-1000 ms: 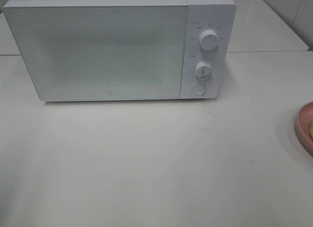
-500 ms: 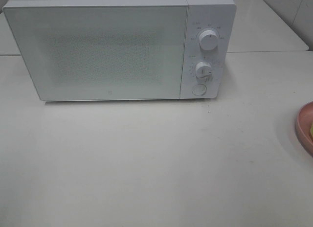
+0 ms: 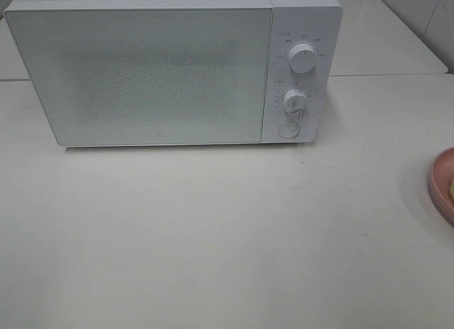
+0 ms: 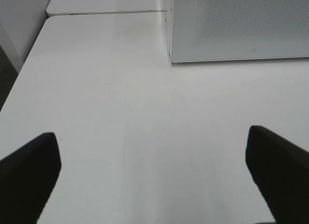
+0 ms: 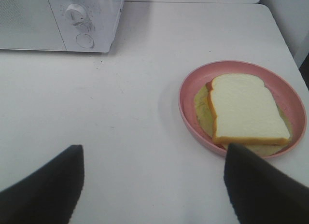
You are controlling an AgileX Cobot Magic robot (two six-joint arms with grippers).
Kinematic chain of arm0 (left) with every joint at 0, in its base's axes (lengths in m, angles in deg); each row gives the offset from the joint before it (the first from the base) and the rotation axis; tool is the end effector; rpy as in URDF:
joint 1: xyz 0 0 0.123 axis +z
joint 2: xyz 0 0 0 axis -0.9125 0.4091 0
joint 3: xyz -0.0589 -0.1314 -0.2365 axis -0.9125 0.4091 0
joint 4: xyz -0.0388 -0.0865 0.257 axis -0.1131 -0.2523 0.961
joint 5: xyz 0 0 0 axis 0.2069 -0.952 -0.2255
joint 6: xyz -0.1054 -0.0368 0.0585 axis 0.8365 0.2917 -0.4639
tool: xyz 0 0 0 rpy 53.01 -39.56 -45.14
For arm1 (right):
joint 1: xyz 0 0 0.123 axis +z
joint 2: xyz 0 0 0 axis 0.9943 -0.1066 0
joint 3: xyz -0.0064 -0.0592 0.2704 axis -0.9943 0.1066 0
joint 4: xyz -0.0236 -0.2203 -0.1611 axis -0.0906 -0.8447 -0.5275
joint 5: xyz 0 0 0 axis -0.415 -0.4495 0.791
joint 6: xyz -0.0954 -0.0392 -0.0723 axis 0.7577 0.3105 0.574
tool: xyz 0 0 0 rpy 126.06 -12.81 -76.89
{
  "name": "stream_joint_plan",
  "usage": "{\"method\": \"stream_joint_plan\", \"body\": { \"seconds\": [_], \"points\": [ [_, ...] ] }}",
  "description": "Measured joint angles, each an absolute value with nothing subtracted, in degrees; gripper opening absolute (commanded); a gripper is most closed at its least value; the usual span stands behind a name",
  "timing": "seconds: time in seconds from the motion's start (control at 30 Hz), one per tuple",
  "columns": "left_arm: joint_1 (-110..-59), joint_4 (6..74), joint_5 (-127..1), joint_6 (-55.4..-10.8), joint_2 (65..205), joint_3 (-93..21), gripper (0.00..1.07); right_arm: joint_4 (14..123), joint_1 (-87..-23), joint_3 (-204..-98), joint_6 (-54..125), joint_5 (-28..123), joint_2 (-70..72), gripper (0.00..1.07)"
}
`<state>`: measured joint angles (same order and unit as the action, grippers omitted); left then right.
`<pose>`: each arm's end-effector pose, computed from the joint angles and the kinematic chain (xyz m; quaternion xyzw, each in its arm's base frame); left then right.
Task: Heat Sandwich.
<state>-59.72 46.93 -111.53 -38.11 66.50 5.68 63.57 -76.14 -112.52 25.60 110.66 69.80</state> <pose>0.0558 -0.0087 0.2761 0.0218 0.8437 0.0023 0.5363 0.0544 -0.0022 0.2758 -0.0179 0.8462 0.0157 0.5323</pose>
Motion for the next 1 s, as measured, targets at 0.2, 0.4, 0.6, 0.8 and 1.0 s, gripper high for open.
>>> {"method": "stream_joint_plan", "body": {
  "seconds": [0.2,0.4,0.6,0.8,1.0],
  "points": [
    [-59.7,46.9,-111.6,-38.1,66.4,5.7,1.01,63.6,-76.1,-112.5,25.6,110.7,69.8,0.76],
    [-59.7,46.9,-111.6,-38.1,66.4,5.7,1.01,63.6,-76.1,-112.5,25.6,110.7,69.8,0.76],
    [-59.7,46.9,-111.6,-38.1,66.4,5.7,1.01,63.6,-76.1,-112.5,25.6,110.7,69.8,0.76],
    [-59.7,46.9,-111.6,-38.1,66.4,5.7,1.01,63.6,-76.1,-112.5,25.6,110.7,69.8,0.76],
    [-59.7,46.9,-111.6,-38.1,66.4,5.7,1.01,63.6,-76.1,-112.5,25.6,110.7,69.8,0.76]
  ]
}}
